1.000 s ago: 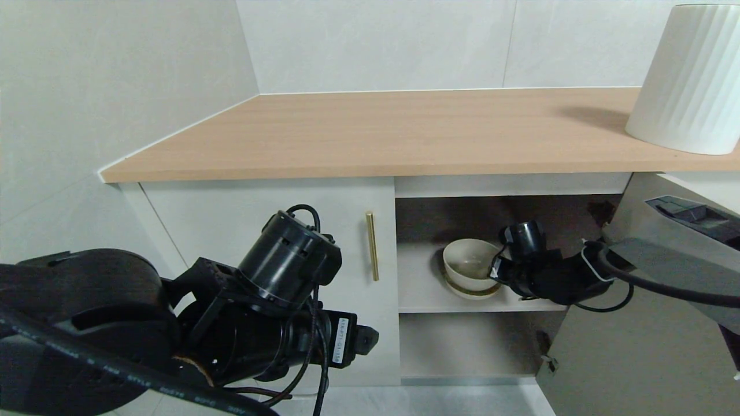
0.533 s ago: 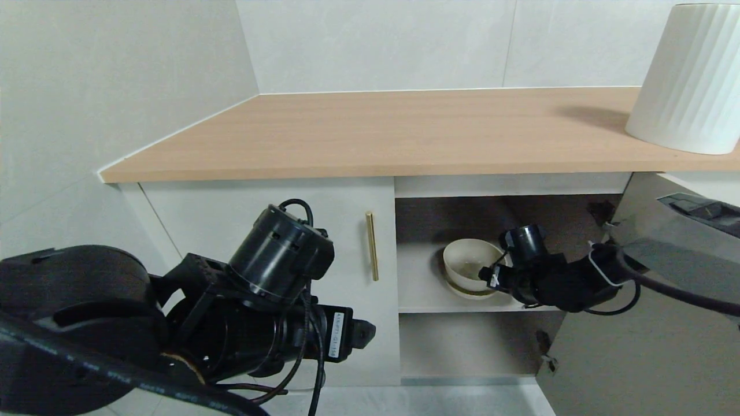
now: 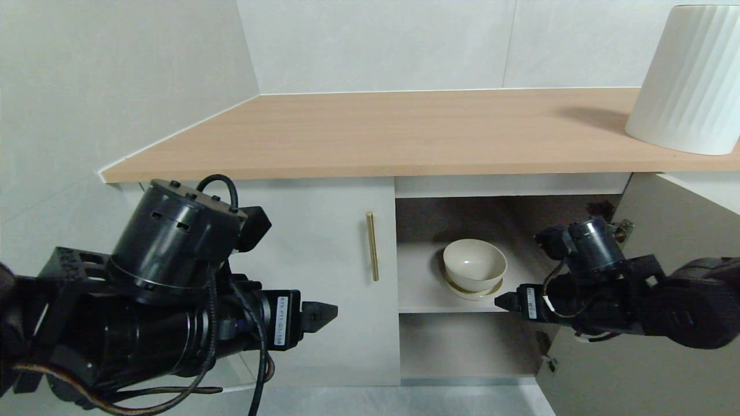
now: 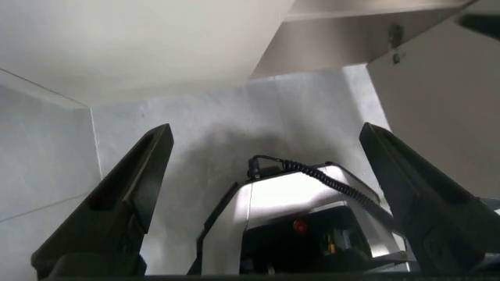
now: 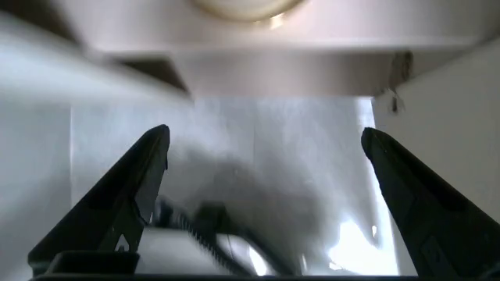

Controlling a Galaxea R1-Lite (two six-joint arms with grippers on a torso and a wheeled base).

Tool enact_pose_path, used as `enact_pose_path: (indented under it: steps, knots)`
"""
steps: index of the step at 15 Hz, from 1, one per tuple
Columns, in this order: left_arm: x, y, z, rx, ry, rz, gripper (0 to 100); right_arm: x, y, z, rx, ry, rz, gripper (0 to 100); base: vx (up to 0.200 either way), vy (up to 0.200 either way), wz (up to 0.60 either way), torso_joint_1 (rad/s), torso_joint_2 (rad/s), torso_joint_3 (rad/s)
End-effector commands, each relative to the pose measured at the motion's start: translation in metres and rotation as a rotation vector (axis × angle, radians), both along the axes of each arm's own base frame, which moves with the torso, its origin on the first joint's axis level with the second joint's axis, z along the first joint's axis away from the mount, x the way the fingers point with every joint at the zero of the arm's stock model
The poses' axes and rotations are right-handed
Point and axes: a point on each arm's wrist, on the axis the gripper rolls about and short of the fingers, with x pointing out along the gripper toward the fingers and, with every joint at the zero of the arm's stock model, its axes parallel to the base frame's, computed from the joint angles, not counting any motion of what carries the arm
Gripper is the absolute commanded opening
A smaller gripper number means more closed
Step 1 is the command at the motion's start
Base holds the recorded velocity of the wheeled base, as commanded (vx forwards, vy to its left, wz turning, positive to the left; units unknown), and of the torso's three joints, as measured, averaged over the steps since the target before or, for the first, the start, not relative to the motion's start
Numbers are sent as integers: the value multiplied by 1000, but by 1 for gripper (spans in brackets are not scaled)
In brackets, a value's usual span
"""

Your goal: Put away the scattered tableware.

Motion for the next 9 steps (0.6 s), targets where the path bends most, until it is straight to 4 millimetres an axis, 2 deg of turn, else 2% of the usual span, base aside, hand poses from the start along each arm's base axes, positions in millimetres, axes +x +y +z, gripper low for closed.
enact_pose_path:
  steps: [1,2,3,4,9]
  knots:
    - [-2,14,1,3,-17,33,100,-46,-15,39,40,-62,44,100,0,0,0,0,0,0]
    - [-2,16,3,-1,-25,39,100,-50,-17,41,38,-54,45,100,0,0,0,0,0,0]
    - [-8,27,8,-20,-52,60,100,-70,-20,53,51,-45,74,100,0,0,0,0,0,0]
    - [-14,32,11,-35,-69,61,100,-80,-22,56,61,-28,105,100,0,0,0,0,0,0]
    - [-14,35,15,-80,-109,45,100,-82,-22,50,49,9,113,100,0,0,0,0,0,0]
